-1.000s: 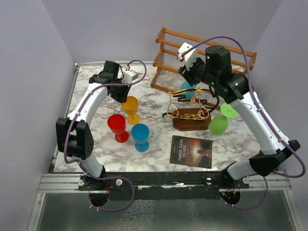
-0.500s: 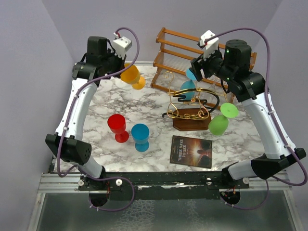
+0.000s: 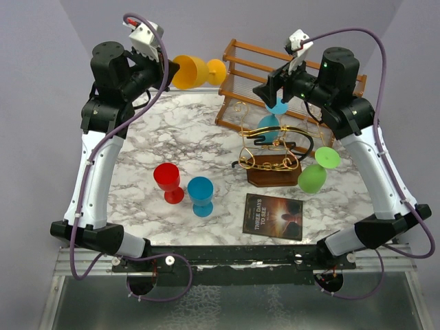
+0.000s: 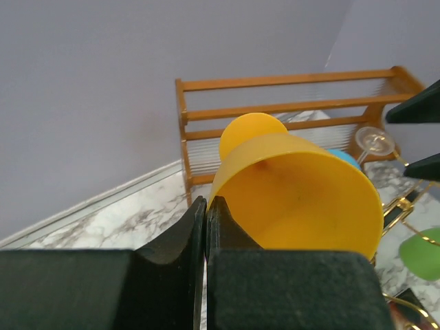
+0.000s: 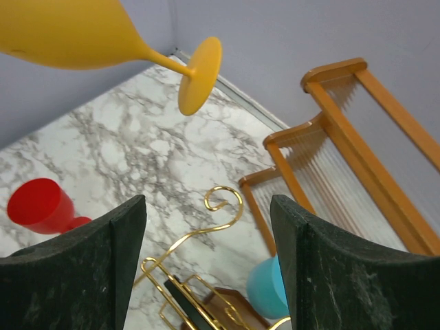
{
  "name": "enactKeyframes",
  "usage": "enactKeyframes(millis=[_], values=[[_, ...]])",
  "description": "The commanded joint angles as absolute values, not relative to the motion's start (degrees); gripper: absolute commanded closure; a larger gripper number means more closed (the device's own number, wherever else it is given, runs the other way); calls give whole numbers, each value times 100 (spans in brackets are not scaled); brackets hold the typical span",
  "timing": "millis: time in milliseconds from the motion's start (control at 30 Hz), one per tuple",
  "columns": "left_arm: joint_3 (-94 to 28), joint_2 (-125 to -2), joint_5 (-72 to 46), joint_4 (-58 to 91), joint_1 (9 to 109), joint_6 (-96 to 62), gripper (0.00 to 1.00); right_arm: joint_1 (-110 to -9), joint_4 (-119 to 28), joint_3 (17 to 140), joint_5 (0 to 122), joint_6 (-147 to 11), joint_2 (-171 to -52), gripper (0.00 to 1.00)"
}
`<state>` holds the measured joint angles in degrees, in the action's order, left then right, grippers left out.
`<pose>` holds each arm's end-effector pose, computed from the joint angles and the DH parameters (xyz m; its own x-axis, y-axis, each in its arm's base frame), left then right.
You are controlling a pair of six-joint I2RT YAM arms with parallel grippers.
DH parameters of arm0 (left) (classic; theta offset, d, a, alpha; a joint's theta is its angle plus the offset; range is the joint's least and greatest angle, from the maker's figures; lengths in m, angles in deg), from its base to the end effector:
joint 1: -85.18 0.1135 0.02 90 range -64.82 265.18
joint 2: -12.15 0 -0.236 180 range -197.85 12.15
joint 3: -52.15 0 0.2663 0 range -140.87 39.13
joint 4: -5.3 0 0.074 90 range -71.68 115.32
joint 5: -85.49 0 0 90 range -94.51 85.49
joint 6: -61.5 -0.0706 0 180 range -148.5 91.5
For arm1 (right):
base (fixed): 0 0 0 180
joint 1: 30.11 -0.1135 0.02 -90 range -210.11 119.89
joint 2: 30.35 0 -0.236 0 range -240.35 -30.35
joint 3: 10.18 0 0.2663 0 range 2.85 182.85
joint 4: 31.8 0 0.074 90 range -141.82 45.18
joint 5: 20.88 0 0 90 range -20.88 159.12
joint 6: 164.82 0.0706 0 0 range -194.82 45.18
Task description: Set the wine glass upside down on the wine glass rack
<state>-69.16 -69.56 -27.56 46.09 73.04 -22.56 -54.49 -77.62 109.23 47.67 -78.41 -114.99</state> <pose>0.3169 -0.0964 0.5139 -0.0798 -0.0802 -0.9936 0.5710 0.8133 -0.1116 0.3116 0.1696 0.4736 -0.1297 -0.1228 -0.9839 -0.7206 0.6933 0.0085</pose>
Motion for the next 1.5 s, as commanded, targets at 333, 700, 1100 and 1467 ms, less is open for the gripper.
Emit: enactKeyframes(millis=[333, 700, 1100, 1467], values=[[-6536, -6729, -4206, 3340, 7273, -577, 100, -5454, -6607, 10651, 4359, -5767, -11781, 49], [-6368, -6696, -4357, 3167, 7260, -421, 100, -5454, -6598, 10607, 4559, -5492, -11935, 74], [-6222, -6659, -4393, 3152, 7252, -527, 75, -5425, -6671, 10542, 5206, -5822, -11750, 99], [-6378, -6452, -3461, 4007, 7291, -1589, 29, -5261, -6639, 10151, 5130, -7435, -11110, 99]])
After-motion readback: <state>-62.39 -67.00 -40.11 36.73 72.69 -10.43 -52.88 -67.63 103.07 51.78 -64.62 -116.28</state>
